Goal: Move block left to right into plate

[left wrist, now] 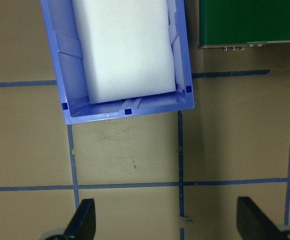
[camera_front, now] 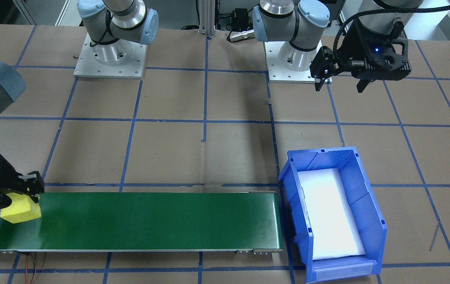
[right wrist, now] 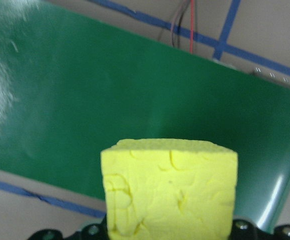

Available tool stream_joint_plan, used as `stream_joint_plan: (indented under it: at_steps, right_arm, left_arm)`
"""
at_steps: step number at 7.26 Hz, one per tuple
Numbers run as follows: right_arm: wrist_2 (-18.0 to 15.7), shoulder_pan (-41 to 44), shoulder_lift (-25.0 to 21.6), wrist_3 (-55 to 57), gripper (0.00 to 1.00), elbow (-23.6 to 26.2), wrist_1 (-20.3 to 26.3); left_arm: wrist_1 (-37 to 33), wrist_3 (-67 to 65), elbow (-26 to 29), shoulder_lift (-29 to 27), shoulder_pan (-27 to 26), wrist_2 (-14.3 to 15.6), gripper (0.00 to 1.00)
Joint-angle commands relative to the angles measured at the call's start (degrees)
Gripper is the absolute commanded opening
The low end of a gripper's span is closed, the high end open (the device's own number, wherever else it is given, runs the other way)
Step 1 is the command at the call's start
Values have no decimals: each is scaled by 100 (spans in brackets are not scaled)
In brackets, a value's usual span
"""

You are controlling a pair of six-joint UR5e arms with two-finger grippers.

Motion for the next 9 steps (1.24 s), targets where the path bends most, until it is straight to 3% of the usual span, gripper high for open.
stream_joint_plan:
  at_steps: [1, 2, 3, 4, 5, 6, 7, 8, 9]
  right_arm:
    - [-653, -1270, -693, -1331, 26, 643, 412]
    - [-1171, -2146, -713, -2049, 26, 689, 473]
    - [-1168, -3051, -713, -2996, 26, 759, 483]
    - [-1055, -3878, -722, -3728, 26, 1003, 352]
    - [-819, -4408, -696, -3909, 35, 1145, 351]
    - [-564, -4831, -695, -3989, 37, 1355, 307]
    - [-544, -5079, -669, -4034, 44, 1531, 307]
    - [-544, -5212, -643, -4147, 55, 1620, 263]
    - [-526, -5335, -573, -4409, 79, 1603, 228]
  left_arm:
    - [14, -3, 11, 3, -2, -44, 100]
    - [-29, -29, 20, -23, -10, 34, 100]
    - [-30, -38, 38, -40, -37, 0, 100]
    - [-56, -177, 12, -49, -63, 8, 100]
    - [-65, -353, 12, -93, -72, -35, 100]
    - [-39, -346, 12, -85, -124, -45, 100]
    - [14, -346, -32, -102, -133, -62, 100]
    - [5, -320, -67, -102, -151, -53, 100]
    - [-21, -276, -67, -85, -160, -27, 100]
